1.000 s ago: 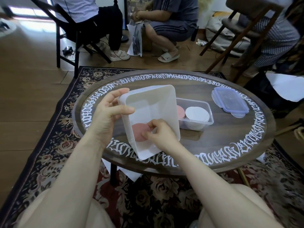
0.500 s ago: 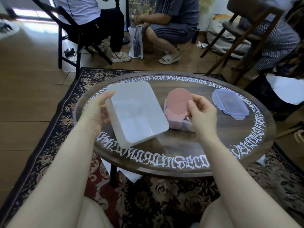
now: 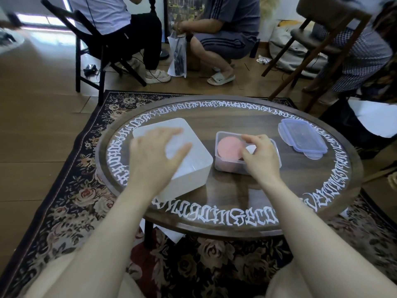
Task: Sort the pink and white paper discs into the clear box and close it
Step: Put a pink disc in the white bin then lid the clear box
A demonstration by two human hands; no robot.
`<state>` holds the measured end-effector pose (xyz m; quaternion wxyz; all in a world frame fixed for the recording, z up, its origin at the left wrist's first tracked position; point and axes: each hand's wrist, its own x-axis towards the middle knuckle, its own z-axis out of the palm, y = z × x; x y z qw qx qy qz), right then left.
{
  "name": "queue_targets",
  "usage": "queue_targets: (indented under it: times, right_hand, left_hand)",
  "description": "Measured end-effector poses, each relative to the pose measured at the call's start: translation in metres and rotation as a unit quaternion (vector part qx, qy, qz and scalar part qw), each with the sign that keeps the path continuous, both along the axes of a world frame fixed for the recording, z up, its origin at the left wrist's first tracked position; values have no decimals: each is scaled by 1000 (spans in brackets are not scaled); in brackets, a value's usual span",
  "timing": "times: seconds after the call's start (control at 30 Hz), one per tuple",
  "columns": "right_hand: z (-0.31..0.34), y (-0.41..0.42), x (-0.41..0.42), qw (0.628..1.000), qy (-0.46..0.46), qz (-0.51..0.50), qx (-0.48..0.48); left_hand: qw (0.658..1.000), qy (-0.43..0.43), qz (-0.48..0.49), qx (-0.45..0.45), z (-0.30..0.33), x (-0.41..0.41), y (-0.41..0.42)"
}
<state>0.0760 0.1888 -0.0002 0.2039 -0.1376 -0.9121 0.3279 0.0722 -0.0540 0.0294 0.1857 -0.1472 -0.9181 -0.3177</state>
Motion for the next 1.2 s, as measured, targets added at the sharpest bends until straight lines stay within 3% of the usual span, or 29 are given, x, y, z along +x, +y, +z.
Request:
queue_targets:
  times: [0.1,0.2,0.37,0.53,0.8,0.9,1.0,1.1,1.2]
  right_hand:
    - [-1,1,0,1000,-4,13,16]
    - [-3,-1,7,998,-6,62,30]
    - [-9,-5,20,989,-45,107,89]
    - [-16,2,27,985,-34,55,163]
    - [-18,-6,28,980,18,164,111]
    - [-5,3,26,981,53,171,69]
    - [6,47,11,992,120,33,30]
    - [-11,112,3,994,1,-98,52]
    - [-36,163,10,979,-134,-105,114]
  left_hand:
    - [987,-18,-104,-123,-2,17,15]
    - [976,-49,-108,-182,-8,16,23]
    - [979,-71,5,-191,-3,6,10]
    - [972,-53,150,-171,-2,-11,-23]
    - [966,-40,205,-153,-9,-35,-27]
    - [983,50,126,-124,-14,-29,-5]
    - [988,85,-50,-118,-27,-13,32]
    - [971,38,-160,-175,-48,0,54]
    - [957,37,-193,-215,-55,4,64]
